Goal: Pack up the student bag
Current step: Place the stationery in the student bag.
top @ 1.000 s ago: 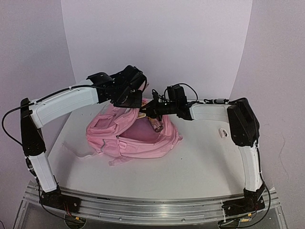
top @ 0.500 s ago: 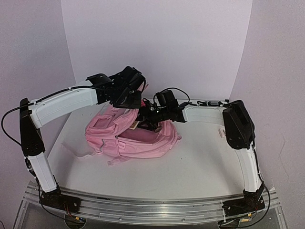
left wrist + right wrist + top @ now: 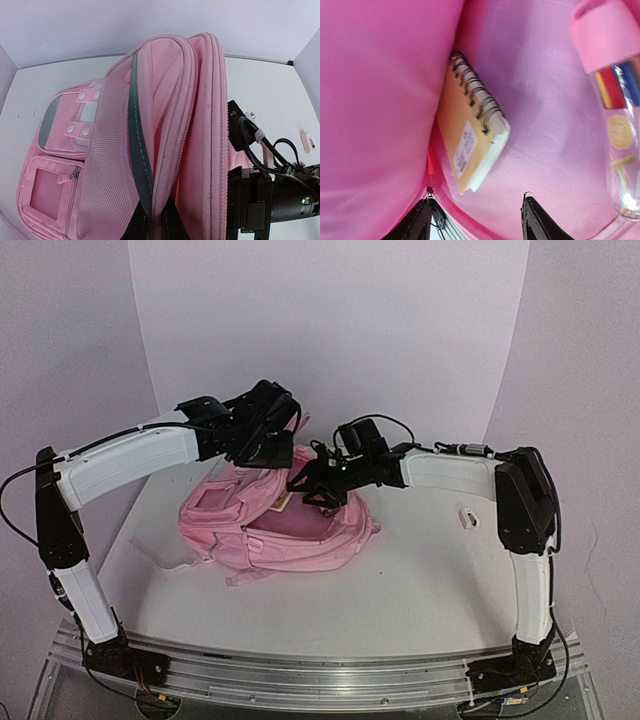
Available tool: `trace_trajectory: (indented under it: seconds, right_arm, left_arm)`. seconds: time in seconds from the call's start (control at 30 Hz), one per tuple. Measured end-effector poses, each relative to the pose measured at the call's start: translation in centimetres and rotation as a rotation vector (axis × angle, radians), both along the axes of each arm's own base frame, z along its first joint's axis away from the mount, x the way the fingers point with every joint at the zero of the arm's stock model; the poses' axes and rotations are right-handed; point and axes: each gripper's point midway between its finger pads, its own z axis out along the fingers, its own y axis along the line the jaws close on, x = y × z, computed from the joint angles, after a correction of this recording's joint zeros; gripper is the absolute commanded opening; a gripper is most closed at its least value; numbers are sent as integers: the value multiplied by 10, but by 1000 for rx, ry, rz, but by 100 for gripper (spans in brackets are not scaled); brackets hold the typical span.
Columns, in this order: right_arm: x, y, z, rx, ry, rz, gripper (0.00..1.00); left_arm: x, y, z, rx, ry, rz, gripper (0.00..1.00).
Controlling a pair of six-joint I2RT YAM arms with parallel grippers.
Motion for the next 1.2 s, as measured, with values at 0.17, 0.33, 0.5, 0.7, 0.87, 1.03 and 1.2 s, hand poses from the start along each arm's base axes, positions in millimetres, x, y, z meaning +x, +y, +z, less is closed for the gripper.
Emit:
trace_trajectory:
  seconds: [0.17,0.33,0.5,0.7,0.87,1.03,1.2]
  right_arm:
    - [8,17,5,40,10,23,35]
    - [10,33,0,50,21,45,31]
    - [14,50,3,74,11,67,32]
    - [17,54,-3,77,9,82,44]
    - [4,15,-24,-4,37,65,62]
    - [10,-69,-1,-37,21,-24,88]
    - [44,-177,51,-37,-142,-161,93]
  left_arm:
    - [0,-1,0,-2,2,-3,0]
    - [0,-1,0,-3,3,-4,0]
    - [1,0,0,-3,2,-1,0]
    - [3,1,1,-9,-1,3,0]
    - [2,-2,-3,-18,6,-9,0]
    - [2,-5,-5,-27,7,-19,0]
    - [2,-7,-5,-30,9,-28,0]
